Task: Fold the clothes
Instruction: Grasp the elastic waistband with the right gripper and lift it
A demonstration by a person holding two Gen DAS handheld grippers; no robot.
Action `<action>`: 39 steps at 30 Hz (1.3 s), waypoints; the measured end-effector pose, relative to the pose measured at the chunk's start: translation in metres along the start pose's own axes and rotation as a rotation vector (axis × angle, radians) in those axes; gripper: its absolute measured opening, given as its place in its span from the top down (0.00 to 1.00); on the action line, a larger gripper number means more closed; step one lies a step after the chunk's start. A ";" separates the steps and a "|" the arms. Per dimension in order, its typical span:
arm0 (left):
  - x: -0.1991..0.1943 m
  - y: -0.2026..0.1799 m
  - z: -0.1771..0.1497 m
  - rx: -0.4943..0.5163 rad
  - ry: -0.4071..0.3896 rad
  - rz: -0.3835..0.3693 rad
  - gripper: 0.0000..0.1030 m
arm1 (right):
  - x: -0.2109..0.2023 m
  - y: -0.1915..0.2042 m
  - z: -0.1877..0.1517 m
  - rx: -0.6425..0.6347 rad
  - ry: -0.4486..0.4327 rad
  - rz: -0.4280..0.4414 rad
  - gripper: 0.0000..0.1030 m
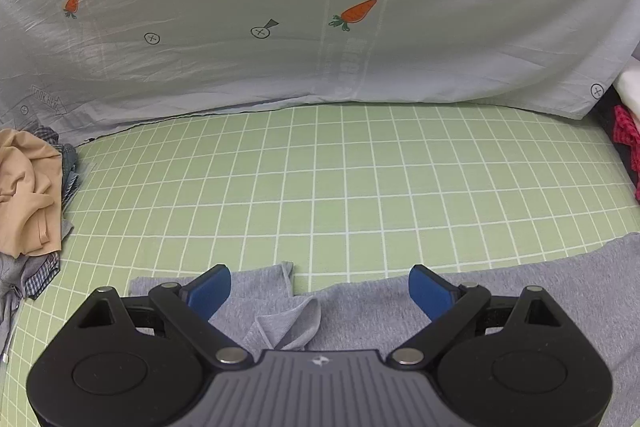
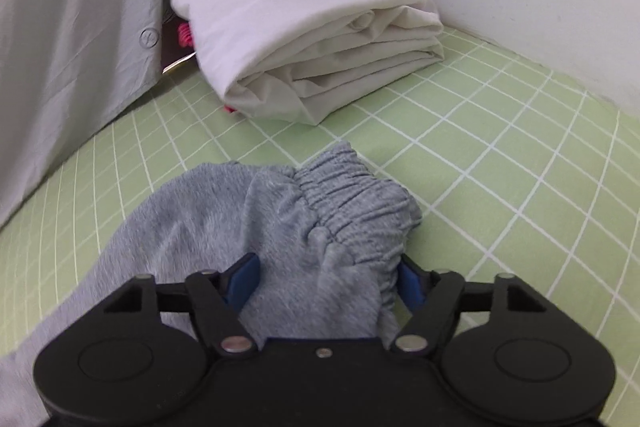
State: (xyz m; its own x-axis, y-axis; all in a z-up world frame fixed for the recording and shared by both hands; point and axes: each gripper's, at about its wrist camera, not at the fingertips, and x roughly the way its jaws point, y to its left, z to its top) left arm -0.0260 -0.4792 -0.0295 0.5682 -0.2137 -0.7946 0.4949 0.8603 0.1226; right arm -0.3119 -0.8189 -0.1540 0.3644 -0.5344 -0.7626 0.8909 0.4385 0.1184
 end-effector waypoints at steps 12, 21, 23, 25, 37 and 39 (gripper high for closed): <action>-0.016 0.067 -0.058 -0.187 -0.007 0.017 0.07 | -0.049 0.015 0.000 -0.047 -0.063 0.051 0.85; -0.034 0.155 -0.094 -0.355 -0.035 0.035 0.07 | -0.121 0.088 -0.017 -0.163 -0.173 0.131 0.86; -0.038 0.173 -0.104 -0.369 -0.036 0.034 0.07 | -0.134 0.109 -0.025 -0.192 -0.183 0.149 0.86; -0.040 0.188 -0.112 -0.377 -0.035 0.035 0.07 | -0.147 0.131 -0.033 -0.221 -0.193 0.168 0.86; -0.038 0.239 -0.157 -0.315 0.026 0.003 0.07 | -0.155 0.282 -0.163 -0.506 0.018 0.247 0.81; -0.037 0.242 -0.163 -0.289 0.037 0.002 0.07 | -0.146 0.293 -0.189 -0.548 0.093 0.216 0.76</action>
State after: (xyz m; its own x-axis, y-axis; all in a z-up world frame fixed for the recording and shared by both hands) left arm -0.0345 -0.1881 -0.0679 0.5419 -0.1996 -0.8164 0.2832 0.9580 -0.0463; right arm -0.1558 -0.4759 -0.1278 0.4747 -0.3366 -0.8132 0.5203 0.8526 -0.0492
